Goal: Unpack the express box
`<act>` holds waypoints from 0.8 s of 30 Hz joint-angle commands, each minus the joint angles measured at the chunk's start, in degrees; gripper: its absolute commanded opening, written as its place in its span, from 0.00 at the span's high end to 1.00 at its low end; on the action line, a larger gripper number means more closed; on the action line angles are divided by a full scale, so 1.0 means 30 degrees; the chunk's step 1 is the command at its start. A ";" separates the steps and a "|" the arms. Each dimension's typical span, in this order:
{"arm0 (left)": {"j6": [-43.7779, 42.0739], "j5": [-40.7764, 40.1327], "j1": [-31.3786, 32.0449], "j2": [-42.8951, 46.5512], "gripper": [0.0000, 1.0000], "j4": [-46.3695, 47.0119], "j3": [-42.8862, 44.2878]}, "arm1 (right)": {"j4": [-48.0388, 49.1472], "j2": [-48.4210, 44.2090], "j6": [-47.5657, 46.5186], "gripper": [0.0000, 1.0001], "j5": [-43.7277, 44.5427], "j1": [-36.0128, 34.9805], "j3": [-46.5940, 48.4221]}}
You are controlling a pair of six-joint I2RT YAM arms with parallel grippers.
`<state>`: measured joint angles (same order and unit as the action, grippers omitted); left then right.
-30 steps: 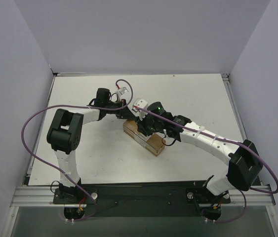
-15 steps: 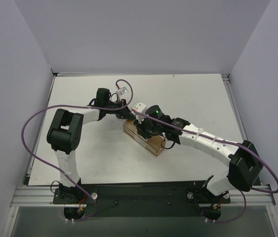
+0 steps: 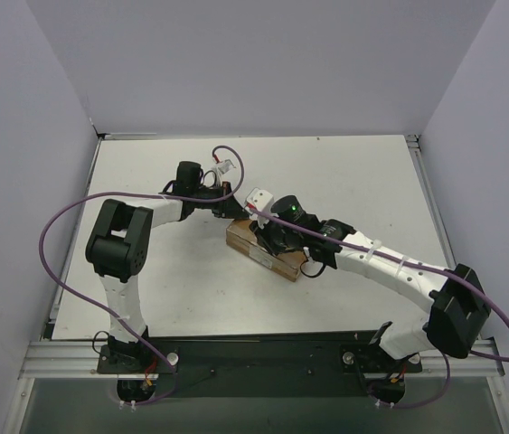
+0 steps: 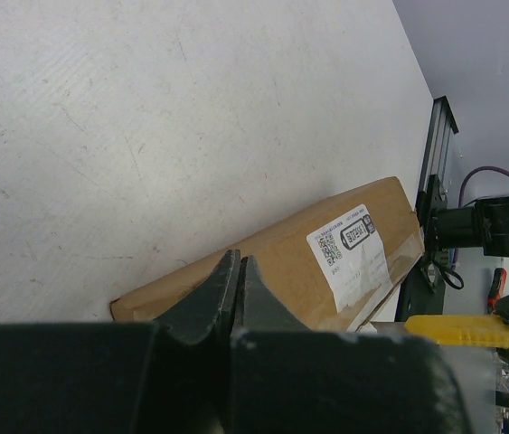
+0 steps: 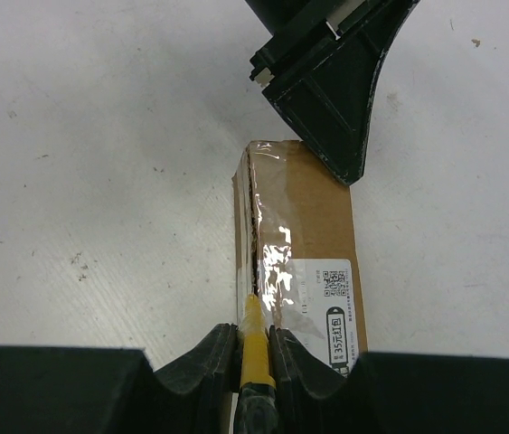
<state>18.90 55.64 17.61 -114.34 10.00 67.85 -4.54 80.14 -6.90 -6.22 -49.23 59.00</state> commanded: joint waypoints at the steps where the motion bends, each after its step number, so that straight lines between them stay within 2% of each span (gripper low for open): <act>1: -0.0702 -0.0587 0.0020 -0.0322 1.00 -0.0492 0.0321 | -0.0158 -0.0785 -0.0105 1.00 0.0257 -0.0142 -0.0039; 11: -0.0762 -0.0529 0.0049 -0.0205 1.00 -0.0609 0.0116 | -0.0363 -0.0756 -0.0748 1.00 -0.0945 -0.0025 0.0460; 24: -0.0908 -0.0587 0.0049 -0.0118 1.00 -0.0696 -0.0001 | -0.0539 -0.1254 -0.0835 1.00 -0.0155 -0.0229 0.1016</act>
<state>18.22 55.68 17.61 -114.34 9.89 67.85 -5.85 78.96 -8.45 -8.21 -49.23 59.27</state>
